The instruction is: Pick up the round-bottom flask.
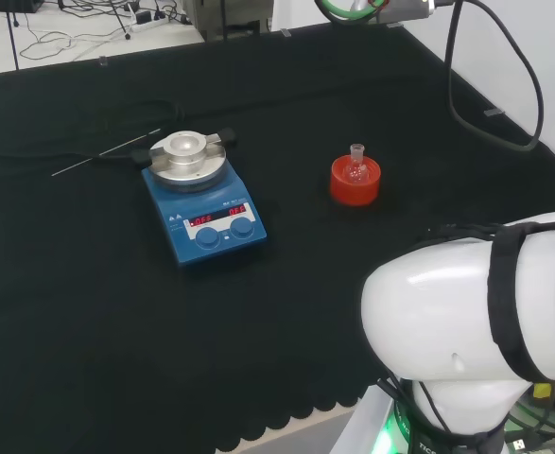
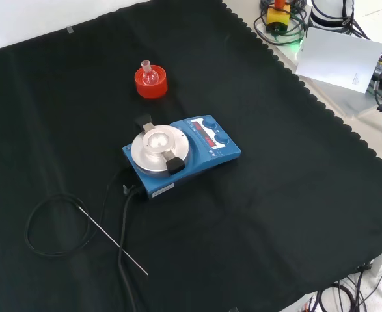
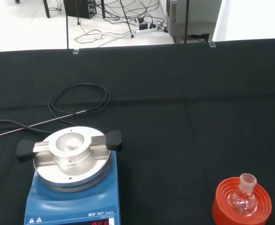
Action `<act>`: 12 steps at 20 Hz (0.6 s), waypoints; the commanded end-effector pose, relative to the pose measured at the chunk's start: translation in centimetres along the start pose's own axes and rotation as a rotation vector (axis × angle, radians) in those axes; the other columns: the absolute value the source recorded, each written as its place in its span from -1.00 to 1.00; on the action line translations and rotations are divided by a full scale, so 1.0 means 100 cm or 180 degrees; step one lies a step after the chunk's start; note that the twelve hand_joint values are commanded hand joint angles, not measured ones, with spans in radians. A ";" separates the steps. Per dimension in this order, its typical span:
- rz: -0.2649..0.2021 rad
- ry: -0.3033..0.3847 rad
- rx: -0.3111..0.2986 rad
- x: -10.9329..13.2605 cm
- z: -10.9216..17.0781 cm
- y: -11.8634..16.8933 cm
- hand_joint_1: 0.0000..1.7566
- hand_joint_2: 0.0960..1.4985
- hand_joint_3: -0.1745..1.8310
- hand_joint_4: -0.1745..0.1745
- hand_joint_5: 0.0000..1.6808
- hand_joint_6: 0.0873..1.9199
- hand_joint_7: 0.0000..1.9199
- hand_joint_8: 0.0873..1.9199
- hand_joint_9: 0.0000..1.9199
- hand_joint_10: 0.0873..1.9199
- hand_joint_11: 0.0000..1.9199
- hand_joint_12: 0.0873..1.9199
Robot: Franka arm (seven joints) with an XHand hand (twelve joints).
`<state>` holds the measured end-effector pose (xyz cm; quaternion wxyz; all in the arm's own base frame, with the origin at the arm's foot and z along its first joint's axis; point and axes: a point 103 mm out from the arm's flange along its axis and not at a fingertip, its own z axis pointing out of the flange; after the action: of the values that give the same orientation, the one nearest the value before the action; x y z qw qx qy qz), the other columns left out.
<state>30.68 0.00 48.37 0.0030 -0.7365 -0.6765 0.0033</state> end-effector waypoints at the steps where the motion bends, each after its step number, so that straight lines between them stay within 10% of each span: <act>1: 0.0007 -0.0030 -0.0032 -0.001 0.000 0.000 -0.67 0.43 -0.25 -0.12 -0.58 -0.79 -0.67 -0.17 -0.50 -0.14 -0.73 0.42; 12: 0.0155 -0.0006 0.0020 -0.008 0.017 0.002 -0.99 0.73 -0.55 -0.12 -0.52 -0.91 -0.90 -0.43 -0.72 -0.34 -0.95 0.44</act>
<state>31.38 0.24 46.85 0.0136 -0.7363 -0.6762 0.0199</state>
